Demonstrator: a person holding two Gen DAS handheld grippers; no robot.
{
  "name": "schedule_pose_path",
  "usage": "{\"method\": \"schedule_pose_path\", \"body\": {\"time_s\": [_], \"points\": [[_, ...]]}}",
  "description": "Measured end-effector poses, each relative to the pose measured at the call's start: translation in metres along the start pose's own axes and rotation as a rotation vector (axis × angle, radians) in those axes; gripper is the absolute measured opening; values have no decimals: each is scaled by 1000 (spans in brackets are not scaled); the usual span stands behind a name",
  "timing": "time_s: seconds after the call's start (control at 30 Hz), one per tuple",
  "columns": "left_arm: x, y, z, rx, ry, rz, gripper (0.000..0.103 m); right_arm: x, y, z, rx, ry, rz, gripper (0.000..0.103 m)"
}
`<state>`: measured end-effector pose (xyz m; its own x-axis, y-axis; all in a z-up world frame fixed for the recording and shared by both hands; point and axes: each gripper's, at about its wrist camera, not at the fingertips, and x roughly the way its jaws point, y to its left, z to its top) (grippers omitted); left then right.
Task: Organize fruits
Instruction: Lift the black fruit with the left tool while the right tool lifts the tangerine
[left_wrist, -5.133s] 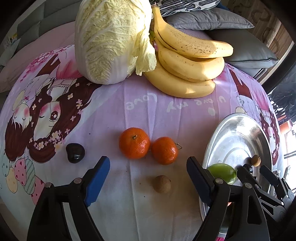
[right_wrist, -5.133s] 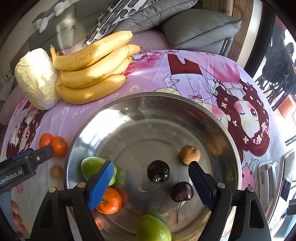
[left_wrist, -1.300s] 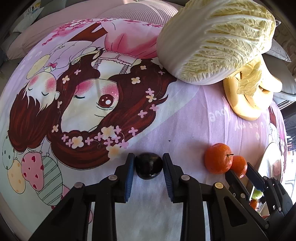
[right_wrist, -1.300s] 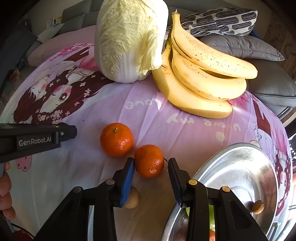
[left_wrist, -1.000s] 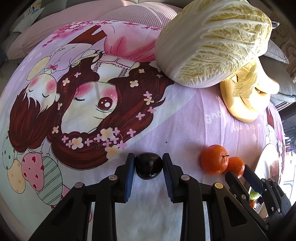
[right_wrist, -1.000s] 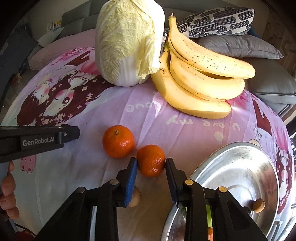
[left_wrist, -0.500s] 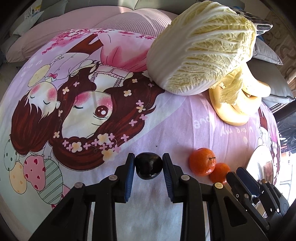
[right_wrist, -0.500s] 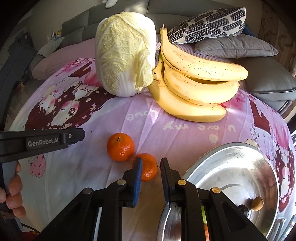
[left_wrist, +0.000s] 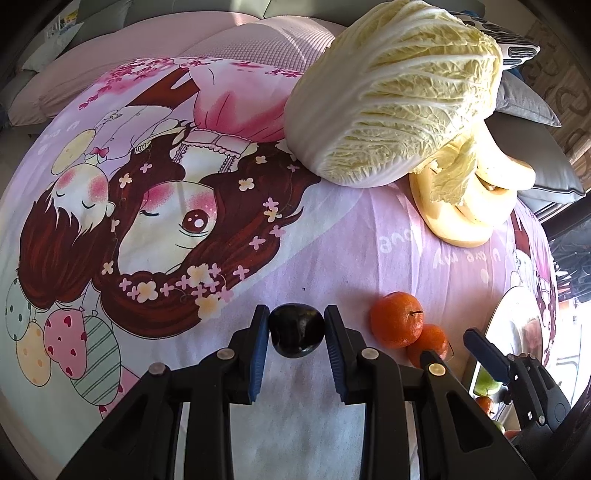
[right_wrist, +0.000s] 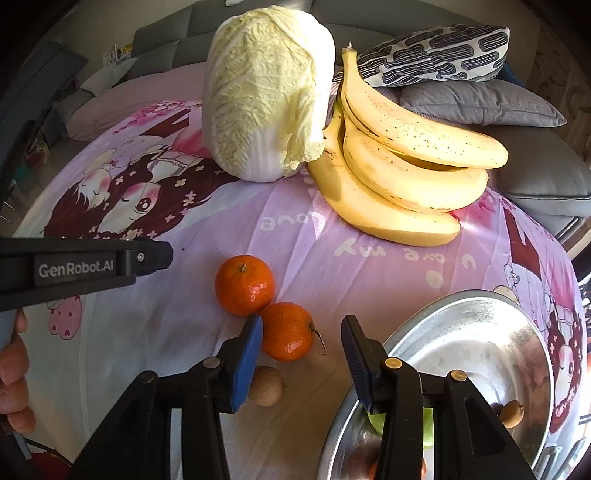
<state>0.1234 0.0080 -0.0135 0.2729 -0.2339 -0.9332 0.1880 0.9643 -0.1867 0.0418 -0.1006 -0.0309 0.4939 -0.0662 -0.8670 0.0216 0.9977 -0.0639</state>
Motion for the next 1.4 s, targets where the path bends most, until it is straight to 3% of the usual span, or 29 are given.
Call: {"method": "schedule_pose_path", "body": {"time_s": [0.2,0.8,1.03,1.4], "points": [[1,2,0,2,4,-6,31,3,10,-2,-59,19,-35,52],[3,2,1,18,11,-14,31,26,21,-3,-58,53,-23,52],[4,1,1,20,10,-11,31,27,16,-4,-32,61,-21,40],[4,0,1,16,6,-10,31,15,10,-7,-6,43,8,38]]}}
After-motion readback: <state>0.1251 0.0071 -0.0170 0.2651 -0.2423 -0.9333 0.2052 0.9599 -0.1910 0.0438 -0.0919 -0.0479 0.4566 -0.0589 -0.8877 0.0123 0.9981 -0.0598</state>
